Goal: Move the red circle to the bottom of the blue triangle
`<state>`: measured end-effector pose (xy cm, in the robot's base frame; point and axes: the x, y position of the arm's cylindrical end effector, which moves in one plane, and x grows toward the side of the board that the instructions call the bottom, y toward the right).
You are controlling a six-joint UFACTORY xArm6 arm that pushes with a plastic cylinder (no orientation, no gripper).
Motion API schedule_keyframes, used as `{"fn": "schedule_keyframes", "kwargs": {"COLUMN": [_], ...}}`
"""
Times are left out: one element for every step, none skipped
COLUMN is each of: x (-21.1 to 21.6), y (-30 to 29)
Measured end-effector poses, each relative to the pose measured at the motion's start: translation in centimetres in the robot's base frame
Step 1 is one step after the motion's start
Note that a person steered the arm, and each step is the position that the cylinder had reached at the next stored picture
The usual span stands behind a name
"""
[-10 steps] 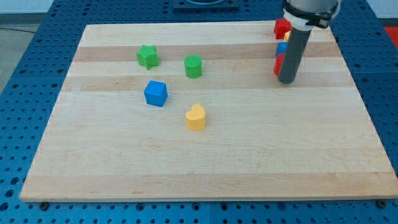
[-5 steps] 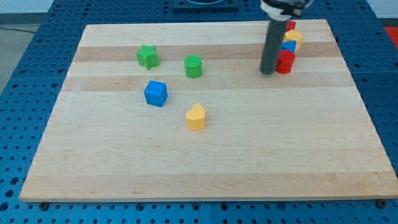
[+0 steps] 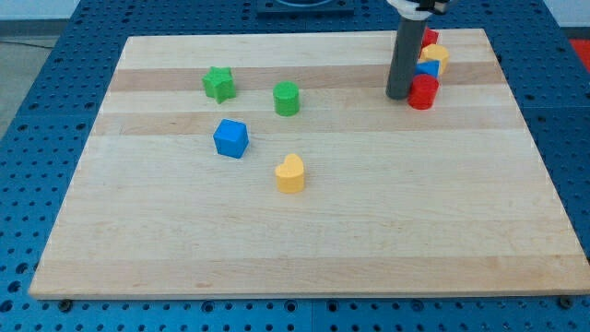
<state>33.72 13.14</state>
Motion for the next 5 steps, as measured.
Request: {"fn": "schedule_keyframes", "kwargs": {"x": [0.0,0.1,0.1,0.0,0.2], "y": [0.9,1.6,1.6,0.9,-4.2]}}
